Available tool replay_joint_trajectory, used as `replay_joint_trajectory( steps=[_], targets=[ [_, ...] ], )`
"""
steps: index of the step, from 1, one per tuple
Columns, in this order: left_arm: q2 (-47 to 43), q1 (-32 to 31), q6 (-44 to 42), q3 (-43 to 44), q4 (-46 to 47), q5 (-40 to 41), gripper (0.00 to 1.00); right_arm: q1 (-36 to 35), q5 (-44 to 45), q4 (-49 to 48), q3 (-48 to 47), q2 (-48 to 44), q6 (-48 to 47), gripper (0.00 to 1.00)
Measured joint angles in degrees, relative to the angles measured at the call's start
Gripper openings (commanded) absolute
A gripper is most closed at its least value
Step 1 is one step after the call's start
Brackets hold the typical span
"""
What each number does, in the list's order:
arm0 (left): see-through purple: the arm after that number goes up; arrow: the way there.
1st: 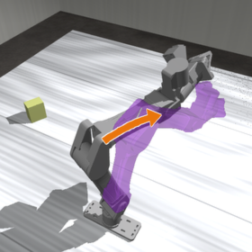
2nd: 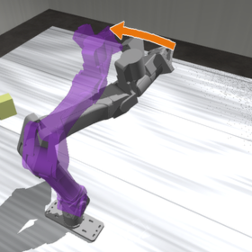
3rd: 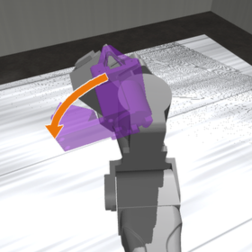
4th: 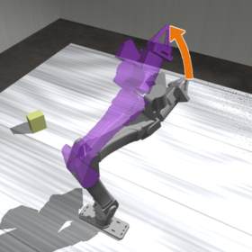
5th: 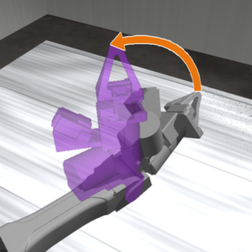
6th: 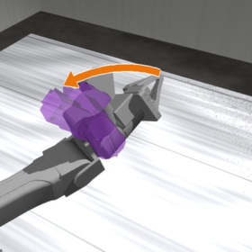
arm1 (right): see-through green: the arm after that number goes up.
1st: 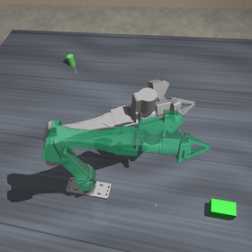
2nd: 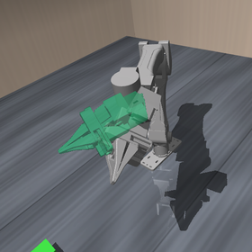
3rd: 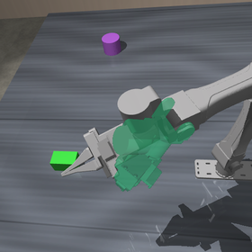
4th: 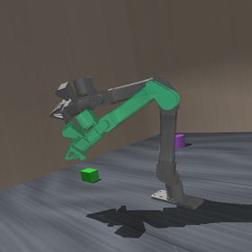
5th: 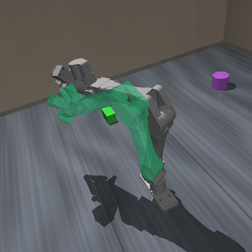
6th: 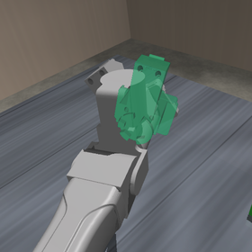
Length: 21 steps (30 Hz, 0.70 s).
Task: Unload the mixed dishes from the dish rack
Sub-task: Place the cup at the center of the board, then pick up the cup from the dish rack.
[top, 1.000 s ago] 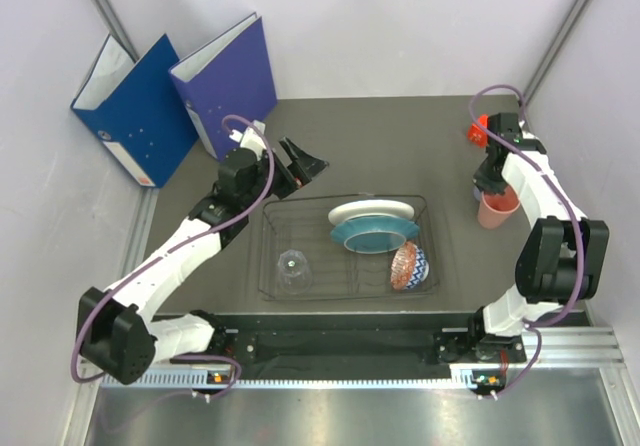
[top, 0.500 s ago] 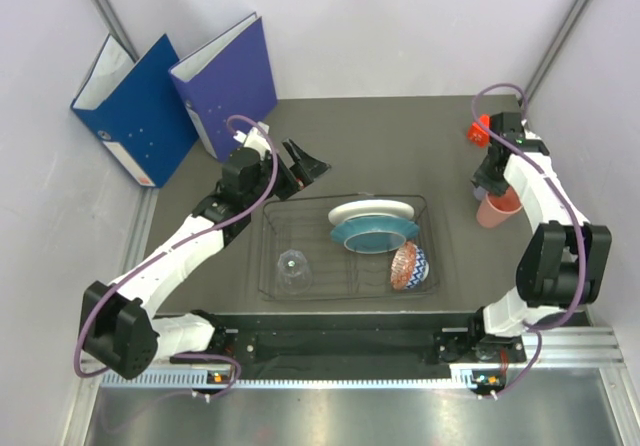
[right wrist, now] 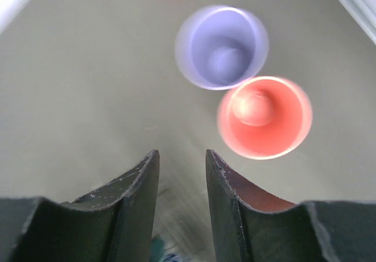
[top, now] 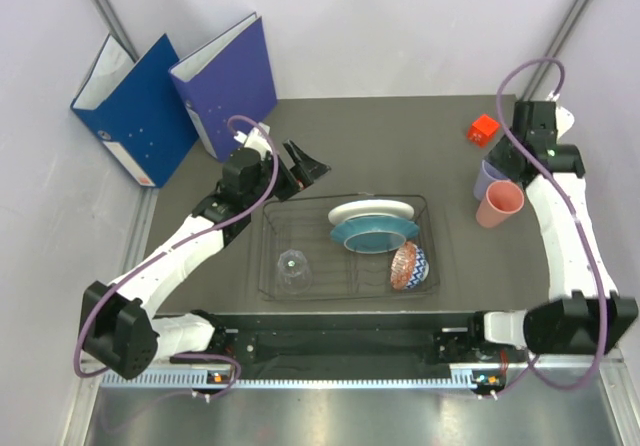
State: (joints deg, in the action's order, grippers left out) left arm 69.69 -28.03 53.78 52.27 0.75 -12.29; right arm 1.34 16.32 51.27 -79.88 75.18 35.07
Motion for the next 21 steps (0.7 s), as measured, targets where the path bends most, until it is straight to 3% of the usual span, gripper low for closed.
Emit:
replay_joint_trajectory(
  steps=[4, 11, 16, 21],
  targets=[
    [-0.44, -0.17, -3.06, 0.66, -5.18, 2.45, 0.99, -6.12, -4.96, -6.49, 1.49, -12.24, -1.03, 0.54],
    [-5.7, -6.99, -13.38, 2.82, -18.4, 16.44, 0.99, -17.81, -15.89, -28.5, 17.38, -37.64, -3.56, 0.61],
    [-12.07, -18.21, -17.38, 2.82, -25.27, 25.94, 0.99, -22.56, -16.44, -33.03, 21.55, -36.54, -5.75, 0.62],
    [-13.16, -23.45, -17.16, 2.49, -30.73, 31.93, 0.99, -24.65, -16.61, -33.24, 26.38, -34.84, -6.78, 0.63]
  ],
)
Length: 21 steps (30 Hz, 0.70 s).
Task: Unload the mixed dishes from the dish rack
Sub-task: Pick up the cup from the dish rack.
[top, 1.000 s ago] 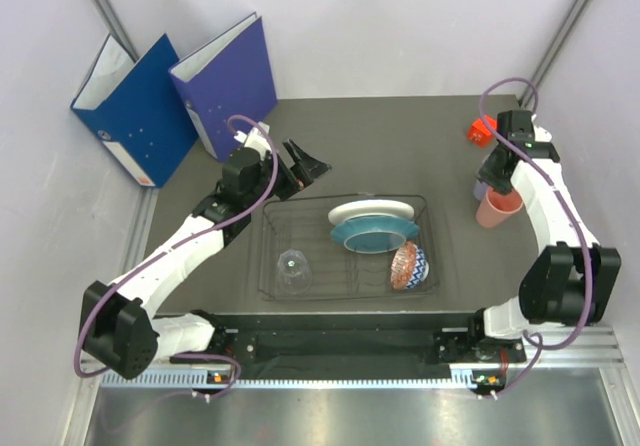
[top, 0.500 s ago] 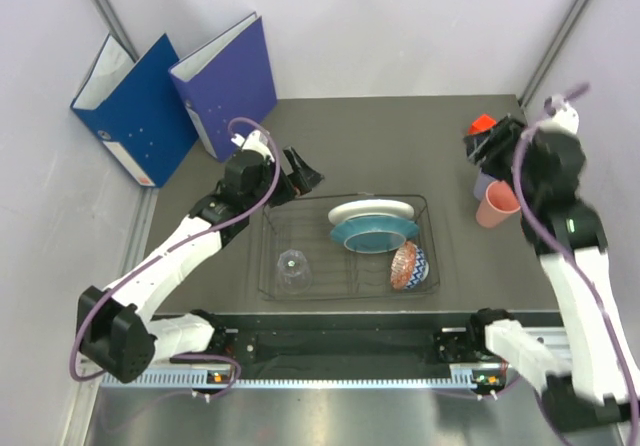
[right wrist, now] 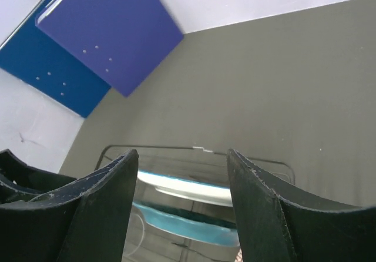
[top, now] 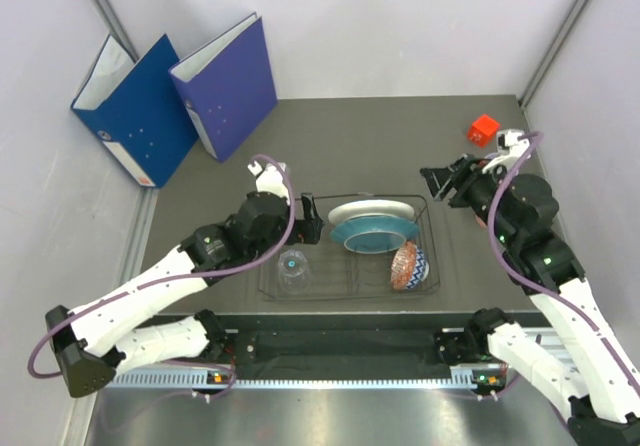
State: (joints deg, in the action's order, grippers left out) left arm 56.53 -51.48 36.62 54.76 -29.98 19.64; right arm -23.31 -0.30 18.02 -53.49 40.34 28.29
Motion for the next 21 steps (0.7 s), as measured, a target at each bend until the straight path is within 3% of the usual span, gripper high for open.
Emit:
replay_joint_trajectory(
  steps=[3, 11, 21],
  targets=[
    [0.0, -1.99, 0.9, -0.98, -2.45, 2.67, 0.99, -0.61, 1.25, 0.11, 0.17, -0.07, -0.72, 0.64],
    [-1.46, -2.8, 1.42, -1.86, -2.16, 5.35, 0.99, -1.01, 18.84, 8.63, -3.76, 5.84, 0.39, 0.64],
    [-1.2, -2.84, 1.14, -1.92, -1.95, 8.59, 0.99, -0.94, 31.58, 16.13, -3.98, 10.95, 4.5, 0.65]
  ],
)
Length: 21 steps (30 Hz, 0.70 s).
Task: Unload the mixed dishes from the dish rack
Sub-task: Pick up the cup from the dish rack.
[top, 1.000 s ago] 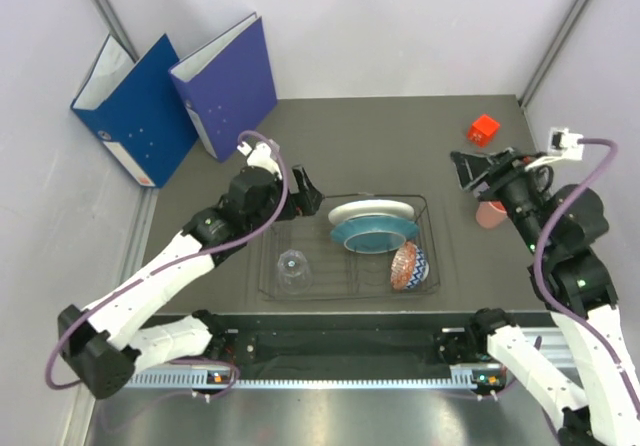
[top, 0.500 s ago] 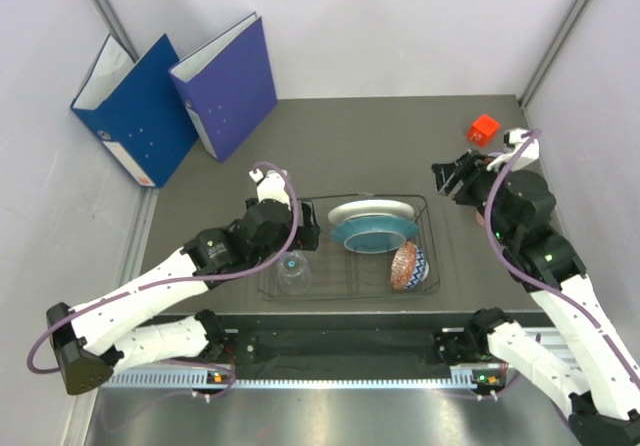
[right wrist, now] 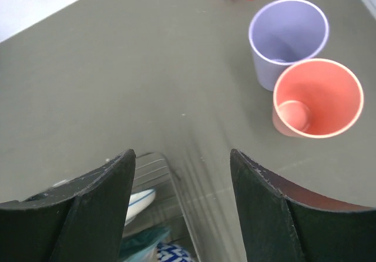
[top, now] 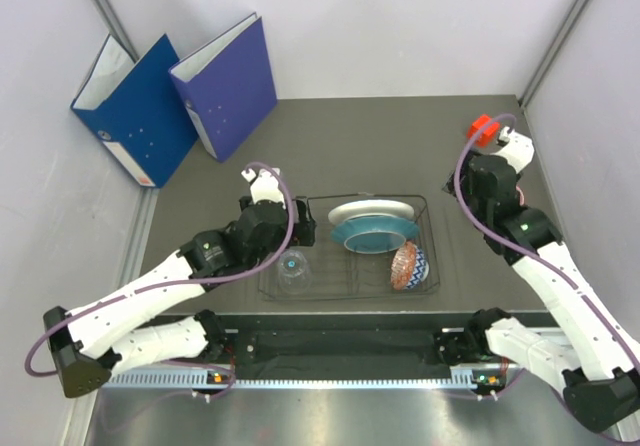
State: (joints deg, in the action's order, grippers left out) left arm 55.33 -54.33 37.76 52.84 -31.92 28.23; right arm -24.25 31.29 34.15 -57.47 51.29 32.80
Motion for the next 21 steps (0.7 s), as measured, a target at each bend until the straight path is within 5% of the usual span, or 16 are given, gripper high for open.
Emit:
replay_joint_trajectory(
  steps=[21],
  targets=[
    [-0.33, 0.0, 3.72, -7.5, -1.6, -1.68, 0.99, 0.15, -4.52, -6.29, 4.79, -4.17, 1.29, 0.65]
  ],
)
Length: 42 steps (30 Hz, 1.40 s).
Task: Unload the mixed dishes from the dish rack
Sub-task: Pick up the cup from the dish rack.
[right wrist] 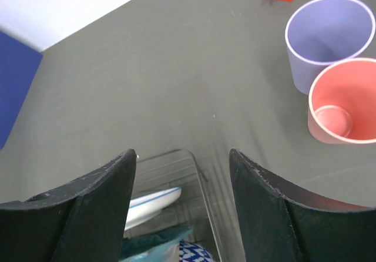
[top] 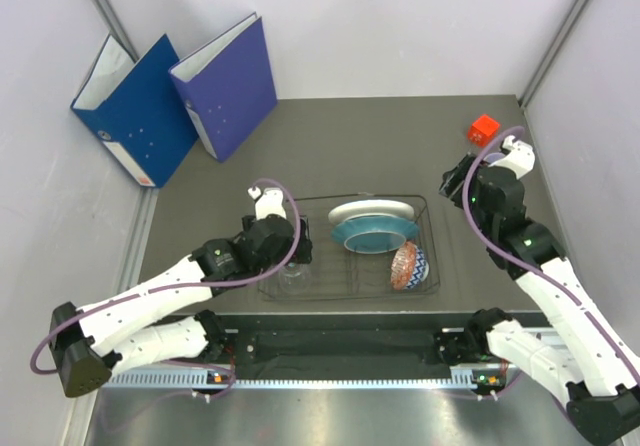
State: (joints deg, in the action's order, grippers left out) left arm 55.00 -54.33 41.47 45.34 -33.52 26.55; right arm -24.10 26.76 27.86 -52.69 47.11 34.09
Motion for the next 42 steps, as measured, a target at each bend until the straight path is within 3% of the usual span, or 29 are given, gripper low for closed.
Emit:
replay_joint_trajectory(
  steps=[14, 17, 21, 25, 31, 36, 42],
  targets=[
    [3.85, -0.98, 3.5, -3.78, 0.46, -4.15, 0.99, 0.0, -1.57, -2.16, 3.65, -0.42, -0.02, 0.64],
    [4.5, -1.09, 3.89, -4.63, 0.42, -4.66, 0.95, 0.0, -1.79, -2.75, 4.28, -0.33, -0.02, 0.64],
    [4.5, -1.25, 4.35, -5.07, 0.44, -4.66, 0.78, 0.0, -2.43, -3.23, 5.14, -0.2, -0.02, 0.65],
    [4.33, -1.27, 4.33, -5.07, 0.74, -4.5, 0.5, 0.0, -2.89, -3.45, 5.44, 0.0, -0.02, 0.65],
    [3.74, -1.27, 4.22, -4.96, 0.33, -4.61, 0.27, 0.0, -2.91, -3.5, 5.44, -0.04, -0.24, 0.65],
    [2.71, -1.27, 3.32, -0.46, -4.83, -4.63, 0.0, 0.0, -3.45, -3.5, 5.44, -0.79, -0.98, 0.65],
    [-0.24, -1.27, -0.11, 15.93, -7.82, -4.79, 0.0, 0.0, -7.1, -5.11, 5.01, -2.71, -2.34, 0.65]
  ],
)
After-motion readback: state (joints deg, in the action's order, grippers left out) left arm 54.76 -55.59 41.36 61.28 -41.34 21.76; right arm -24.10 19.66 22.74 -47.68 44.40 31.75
